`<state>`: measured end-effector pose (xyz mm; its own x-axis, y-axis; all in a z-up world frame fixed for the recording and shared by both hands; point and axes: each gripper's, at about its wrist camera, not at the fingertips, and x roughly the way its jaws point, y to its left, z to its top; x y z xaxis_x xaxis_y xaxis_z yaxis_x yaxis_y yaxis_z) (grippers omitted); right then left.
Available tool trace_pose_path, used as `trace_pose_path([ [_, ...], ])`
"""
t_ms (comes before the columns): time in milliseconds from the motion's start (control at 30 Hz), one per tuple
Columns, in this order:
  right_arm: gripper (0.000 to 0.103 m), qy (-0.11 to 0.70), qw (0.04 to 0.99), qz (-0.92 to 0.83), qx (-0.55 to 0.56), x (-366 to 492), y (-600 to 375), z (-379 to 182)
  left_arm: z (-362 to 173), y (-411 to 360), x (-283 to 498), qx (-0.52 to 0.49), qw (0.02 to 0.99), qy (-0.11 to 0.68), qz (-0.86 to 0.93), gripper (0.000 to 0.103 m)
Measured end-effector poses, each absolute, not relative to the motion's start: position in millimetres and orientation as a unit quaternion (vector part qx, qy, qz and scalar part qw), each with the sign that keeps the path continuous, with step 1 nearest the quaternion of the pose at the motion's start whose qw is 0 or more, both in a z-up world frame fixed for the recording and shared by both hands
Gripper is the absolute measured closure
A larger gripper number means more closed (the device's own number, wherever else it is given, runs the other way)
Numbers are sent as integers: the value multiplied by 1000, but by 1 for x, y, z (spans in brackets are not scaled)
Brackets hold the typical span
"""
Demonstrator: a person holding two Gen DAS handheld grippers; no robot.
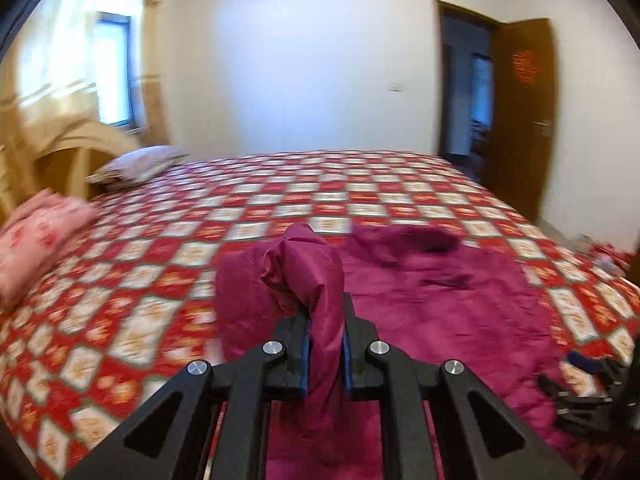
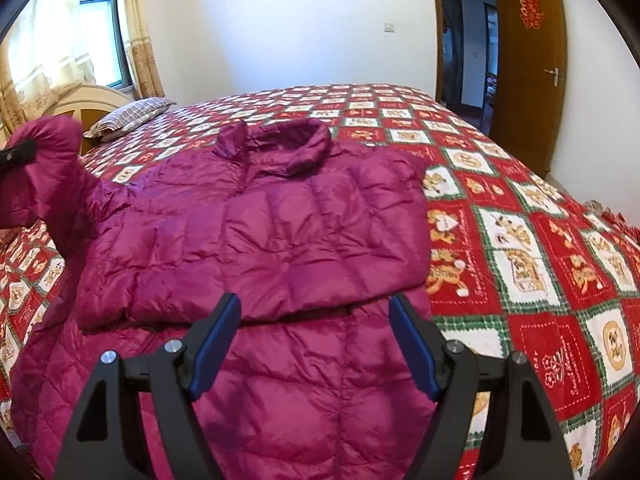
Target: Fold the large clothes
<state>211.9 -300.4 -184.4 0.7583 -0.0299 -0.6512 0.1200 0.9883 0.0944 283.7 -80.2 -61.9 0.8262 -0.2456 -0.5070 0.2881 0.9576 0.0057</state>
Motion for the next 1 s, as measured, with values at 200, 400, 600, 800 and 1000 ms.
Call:
trace_pose_path([
  [200,17,358,929,-49,76,213,-314,-186,-76,-141,266,57,945,254,-199,23],
  [400,8,351,930,-42,101,213,-324,-175,-74,-106,264,61,963,217,-145,8],
  [600,8,362,923,37,127,234,-293,-164,-117,-48,292,30,954,291,-71,8],
  [800,17,412,901,92,100,268,-253,-177,-168,-28,310,19,934,355,-35,8],
  [1000,69,451,878,123,104,283,-235,-198,-203,-11,315,7,921,388,-24,8],
])
